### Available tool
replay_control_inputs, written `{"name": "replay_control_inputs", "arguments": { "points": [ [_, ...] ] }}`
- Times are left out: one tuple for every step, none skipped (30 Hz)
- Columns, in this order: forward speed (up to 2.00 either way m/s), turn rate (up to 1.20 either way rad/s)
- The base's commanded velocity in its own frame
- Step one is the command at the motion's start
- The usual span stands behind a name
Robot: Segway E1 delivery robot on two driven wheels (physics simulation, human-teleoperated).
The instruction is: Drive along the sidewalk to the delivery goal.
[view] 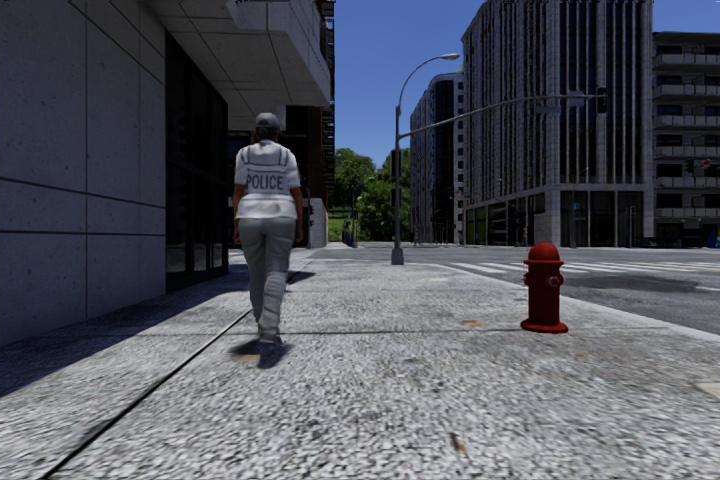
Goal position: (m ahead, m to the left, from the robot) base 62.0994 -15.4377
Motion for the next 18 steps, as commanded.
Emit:
{"name": "replay_control_inputs", "arguments": {
  "points": [
    [2.0,-0.46],
    [2.0,-0.46],
    [2.0,0.0],
    [2.0,0.0],
    [2.0,0.0],
    [2.0,0.0],
    [2.0,0.0],
    [2.0,0.0],
    [2.0,0.0],
    [2.0,0.0],
    [2.0,0.0],
    [2.0,0.0],
    [2.0,0.0],
    [2.0,0.0],
    [2.0,0.0],
    [2.0,-0.04],
    [2.0,-0.19],
    [2.0,-0.19]
  ]
}}
